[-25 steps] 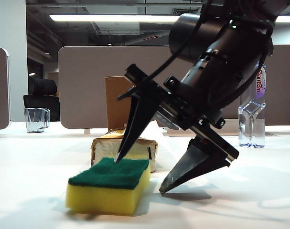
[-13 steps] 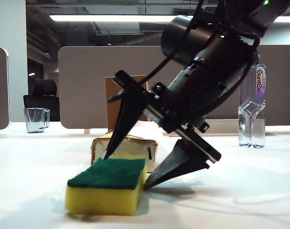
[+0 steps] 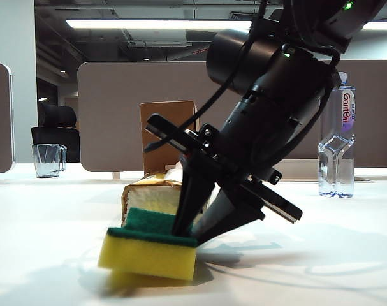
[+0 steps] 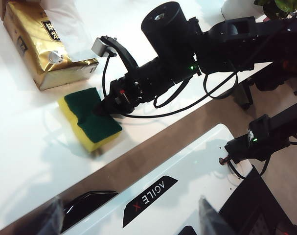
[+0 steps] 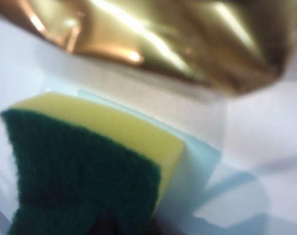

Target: Move the sponge from left to right to wipe the table, avoiding obstacles on the table, and finally reaching the bottle of mineral water.

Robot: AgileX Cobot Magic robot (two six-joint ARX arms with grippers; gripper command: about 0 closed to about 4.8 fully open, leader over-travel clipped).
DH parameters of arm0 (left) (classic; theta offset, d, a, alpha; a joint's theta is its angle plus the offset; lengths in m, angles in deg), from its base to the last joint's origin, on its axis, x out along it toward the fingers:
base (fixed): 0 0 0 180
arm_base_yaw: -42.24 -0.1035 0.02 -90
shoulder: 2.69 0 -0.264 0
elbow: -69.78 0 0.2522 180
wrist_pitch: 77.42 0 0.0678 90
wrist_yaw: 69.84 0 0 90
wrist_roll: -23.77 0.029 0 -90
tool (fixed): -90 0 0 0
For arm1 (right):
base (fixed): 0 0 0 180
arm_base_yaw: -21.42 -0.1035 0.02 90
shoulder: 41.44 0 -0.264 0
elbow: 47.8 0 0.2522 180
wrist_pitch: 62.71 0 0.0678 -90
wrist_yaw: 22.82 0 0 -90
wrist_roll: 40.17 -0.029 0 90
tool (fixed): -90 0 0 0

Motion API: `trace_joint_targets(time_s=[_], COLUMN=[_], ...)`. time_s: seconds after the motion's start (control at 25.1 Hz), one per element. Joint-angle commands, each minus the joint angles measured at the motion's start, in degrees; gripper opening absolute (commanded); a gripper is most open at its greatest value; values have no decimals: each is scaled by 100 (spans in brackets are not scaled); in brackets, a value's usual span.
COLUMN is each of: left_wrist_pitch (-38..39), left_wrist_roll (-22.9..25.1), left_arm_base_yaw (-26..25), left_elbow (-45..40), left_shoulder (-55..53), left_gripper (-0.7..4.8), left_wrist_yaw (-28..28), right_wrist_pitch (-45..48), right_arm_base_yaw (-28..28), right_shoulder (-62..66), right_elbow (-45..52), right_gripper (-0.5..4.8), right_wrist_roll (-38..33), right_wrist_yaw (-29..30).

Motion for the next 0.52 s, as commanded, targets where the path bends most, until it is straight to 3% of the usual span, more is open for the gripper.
trace_joint_targets(time_s=[0.04,0.52], left_wrist_pitch=[20,33], left_wrist_roll=[4,2], left_arm_base_yaw=[7,7], left_elbow=[24,24], left_shoulder=[2,2], left_gripper=[354,354], left_wrist_yaw=[-42,-48], right_wrist_pitch=[-256,-461], right_arm_base_yaw=[7,9], right_shoulder=[44,44], right_elbow=[48,48], right_gripper=[-9,-9], right_wrist_roll=[131,413], right_wrist_yaw=[-328,-402])
